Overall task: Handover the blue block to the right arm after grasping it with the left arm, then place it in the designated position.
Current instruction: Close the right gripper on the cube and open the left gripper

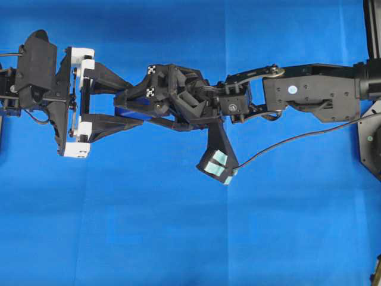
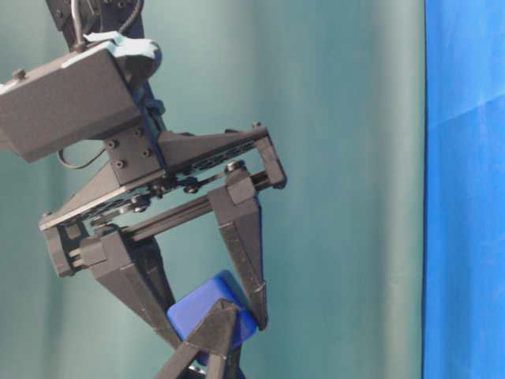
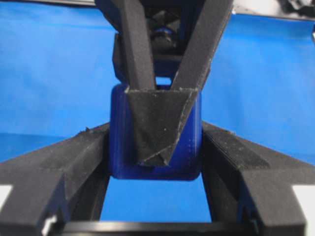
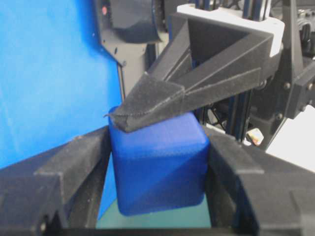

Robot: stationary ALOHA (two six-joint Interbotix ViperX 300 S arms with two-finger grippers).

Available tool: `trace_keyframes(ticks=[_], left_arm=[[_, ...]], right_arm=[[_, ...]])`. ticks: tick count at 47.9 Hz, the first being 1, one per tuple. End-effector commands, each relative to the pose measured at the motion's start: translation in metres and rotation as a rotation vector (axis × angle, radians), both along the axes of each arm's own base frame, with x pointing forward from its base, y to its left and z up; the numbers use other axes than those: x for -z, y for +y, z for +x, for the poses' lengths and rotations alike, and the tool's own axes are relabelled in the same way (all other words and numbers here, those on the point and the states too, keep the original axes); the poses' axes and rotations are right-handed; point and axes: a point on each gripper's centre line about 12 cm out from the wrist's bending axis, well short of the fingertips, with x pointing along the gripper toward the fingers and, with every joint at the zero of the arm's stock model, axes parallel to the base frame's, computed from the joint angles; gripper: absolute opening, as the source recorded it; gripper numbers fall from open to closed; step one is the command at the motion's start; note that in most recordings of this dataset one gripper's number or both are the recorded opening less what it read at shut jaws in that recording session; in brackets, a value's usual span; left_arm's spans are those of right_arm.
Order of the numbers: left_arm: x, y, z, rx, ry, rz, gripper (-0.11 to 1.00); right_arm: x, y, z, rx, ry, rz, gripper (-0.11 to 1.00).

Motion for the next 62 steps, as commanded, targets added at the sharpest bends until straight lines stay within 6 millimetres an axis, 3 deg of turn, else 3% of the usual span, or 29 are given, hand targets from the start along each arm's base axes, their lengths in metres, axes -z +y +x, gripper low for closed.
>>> trace_keyframes(ticks=[1, 40, 46, 50, 62], left_arm=[[-0.009, -0.001, 0.000, 0.005, -0.028, 0.001, 0.46], [-0.013, -0.002, 0.002, 0.005, -0.049, 0.001, 0.48], [-0.013, -0.002, 0.002, 0.005, -0.049, 0.001, 0.79], [-0.013, -0.002, 0.002, 0.005, -0.049, 0.001, 0.92], [-0.014, -0.002, -0.001, 0.005, -0.054, 0.001, 0.93]], right_arm=[[-0.021, -0.002, 0.002, 0.004, -0.055, 0.007, 0.39], [-0.022, 0.003, 0.000, -0.001, -0.062, 0.045, 0.39], [-0.022, 0.004, 0.000, -0.004, -0.062, 0.045, 0.39], [-0.021, 0.005, 0.000, -0.005, -0.061, 0.044, 0.39], [-0.019, 0.008, -0.008, -0.006, -0.049, 0.054, 0.38]])
